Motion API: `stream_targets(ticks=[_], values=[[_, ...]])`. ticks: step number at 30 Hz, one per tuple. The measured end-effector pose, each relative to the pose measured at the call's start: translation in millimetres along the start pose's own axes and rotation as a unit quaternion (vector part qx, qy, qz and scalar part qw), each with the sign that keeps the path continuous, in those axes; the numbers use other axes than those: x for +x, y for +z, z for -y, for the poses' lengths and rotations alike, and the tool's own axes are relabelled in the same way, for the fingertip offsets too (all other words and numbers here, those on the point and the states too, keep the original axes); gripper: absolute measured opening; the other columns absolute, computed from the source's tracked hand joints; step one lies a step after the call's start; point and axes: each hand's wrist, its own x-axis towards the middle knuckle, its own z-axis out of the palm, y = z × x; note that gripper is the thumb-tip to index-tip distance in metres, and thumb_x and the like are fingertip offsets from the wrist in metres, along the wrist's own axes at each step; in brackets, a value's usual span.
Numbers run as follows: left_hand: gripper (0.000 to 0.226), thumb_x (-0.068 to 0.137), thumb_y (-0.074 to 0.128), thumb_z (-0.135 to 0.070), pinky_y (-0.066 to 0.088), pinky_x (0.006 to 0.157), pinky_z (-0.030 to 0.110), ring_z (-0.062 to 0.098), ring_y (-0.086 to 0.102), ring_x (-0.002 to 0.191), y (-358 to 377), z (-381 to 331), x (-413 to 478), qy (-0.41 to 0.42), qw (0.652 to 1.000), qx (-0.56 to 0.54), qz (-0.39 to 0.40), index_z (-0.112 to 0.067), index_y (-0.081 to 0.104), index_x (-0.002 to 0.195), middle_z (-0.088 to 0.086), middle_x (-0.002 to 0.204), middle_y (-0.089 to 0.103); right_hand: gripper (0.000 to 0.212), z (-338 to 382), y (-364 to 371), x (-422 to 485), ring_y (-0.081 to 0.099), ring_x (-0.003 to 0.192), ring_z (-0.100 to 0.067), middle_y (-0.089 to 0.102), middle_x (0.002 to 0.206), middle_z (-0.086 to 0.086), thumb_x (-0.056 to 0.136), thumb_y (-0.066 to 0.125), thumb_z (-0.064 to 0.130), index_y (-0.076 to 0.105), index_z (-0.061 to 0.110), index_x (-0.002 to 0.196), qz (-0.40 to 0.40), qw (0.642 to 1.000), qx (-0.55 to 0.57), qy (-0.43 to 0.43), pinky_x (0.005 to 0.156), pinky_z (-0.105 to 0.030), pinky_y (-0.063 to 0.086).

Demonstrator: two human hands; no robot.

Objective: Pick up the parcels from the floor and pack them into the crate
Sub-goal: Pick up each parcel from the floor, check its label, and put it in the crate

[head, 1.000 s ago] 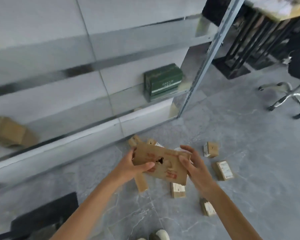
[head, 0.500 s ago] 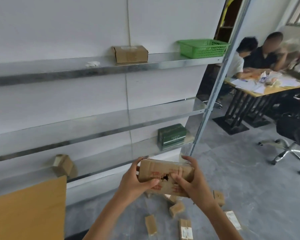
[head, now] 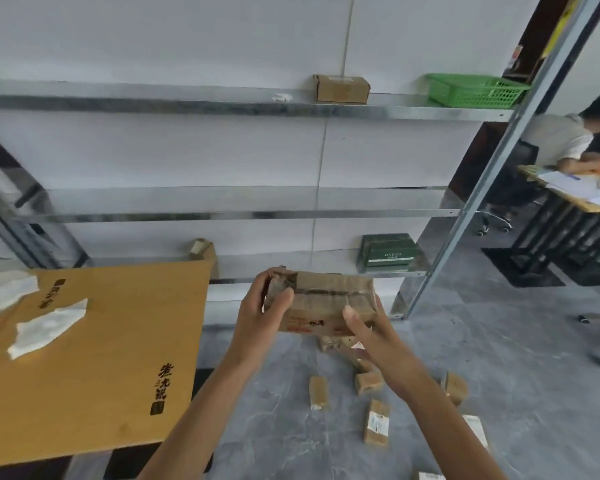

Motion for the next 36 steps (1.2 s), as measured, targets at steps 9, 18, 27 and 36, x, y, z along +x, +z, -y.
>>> stream_targets(ticks=[9,18,27,36], values=[[0.046,0.097,0.047,-0.025,0.038,0.082,0.017,0.004,0.051,0.095,-82.3,-18.3,-92.3,0.018,0.996,0.06,-0.06,-0.033,0.039,0.141,-0.02,0.112,0.058,0.027,4.4,81.6,-47.5,0.064,0.107,-0.021,0.065,0.119,-0.001,0.09,0.058,0.03,0.057,0.028,0.117,0.04,0.993,0.111,0.028,0.077,-0.042,0.057],[0.081,0.078,0.046,-0.071,0.033,0.108,0.036,0.012,0.043,0.125,-198.2,-47.1,-171.9,-0.102,0.976,0.059,-0.184,-0.028,0.031,0.145,-0.008,0.138,0.046,0.052,14.7,205.5,-95.3,0.058,0.11,-0.023,0.057,0.126,-0.004,0.081,0.068,0.017,0.044,0.02,0.127,0.233,0.969,0.055,-0.053,0.09,-0.036,0.05],[0.013,0.094,0.049,-0.023,0.048,0.093,0.044,0.017,0.057,0.088,-352.4,-68.5,-300.6,-0.106,0.96,-0.087,-0.246,-0.018,0.06,0.1,0.006,0.1,0.059,0.08,0.5,380.8,-188.2,0.048,0.127,-0.012,0.042,0.143,0.01,0.067,0.067,0.068,0.03,0.054,0.136,0.278,0.956,0.052,-0.07,0.102,-0.041,0.045],[0.043,0.094,0.051,-0.012,0.046,0.098,0.041,0.018,0.055,0.113,-463.9,-50.6,-389.8,-0.125,0.982,-0.039,-0.133,-0.031,0.041,0.13,-0.003,0.123,0.057,0.064,-26.6,492.2,-228.1,0.058,0.116,-0.021,0.05,0.135,-0.002,0.086,0.059,0.014,0.034,0.044,0.137,0.254,0.963,0.094,-0.011,0.096,-0.042,0.05]])
